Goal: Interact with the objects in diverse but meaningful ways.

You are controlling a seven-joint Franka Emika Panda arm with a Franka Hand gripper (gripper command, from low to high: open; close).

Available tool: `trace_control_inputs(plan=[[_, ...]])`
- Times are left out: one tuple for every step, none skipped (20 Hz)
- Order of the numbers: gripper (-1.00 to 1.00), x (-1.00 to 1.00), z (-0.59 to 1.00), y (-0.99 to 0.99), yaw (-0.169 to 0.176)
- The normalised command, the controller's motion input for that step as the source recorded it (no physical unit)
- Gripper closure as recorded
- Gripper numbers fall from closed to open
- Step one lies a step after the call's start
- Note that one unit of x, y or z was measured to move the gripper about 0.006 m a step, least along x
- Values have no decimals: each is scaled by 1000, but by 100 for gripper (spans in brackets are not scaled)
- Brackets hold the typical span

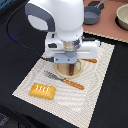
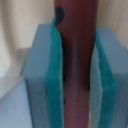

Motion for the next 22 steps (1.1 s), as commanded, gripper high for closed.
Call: trace_control_inputs(plan=[[100, -177, 1000, 249, 0], [100, -254, 1000, 277, 0], [100, -369, 1000, 294, 7], [100, -389, 1000, 389, 38], [100, -429, 1000, 437, 55], [100, -483, 1000, 403, 59], [100, -511, 1000, 426, 59], [100, -520, 974, 474, 63], [100, -520, 960, 494, 65], [100, -520, 949, 506, 68], [100, -523, 949, 506, 68], [100, -517, 966, 557, 66], [100, -494, 977, 586, 69], [100, -480, 980, 597, 69], [100, -480, 997, 600, 68], [100, -480, 977, 609, 64], [100, -446, 957, 629, 64], [100, -437, 871, 634, 63], [100, -463, 777, 617, 60], [100, -483, 540, 600, 55], [100, -489, 366, 597, 46], [100, -417, 220, 686, 38]])
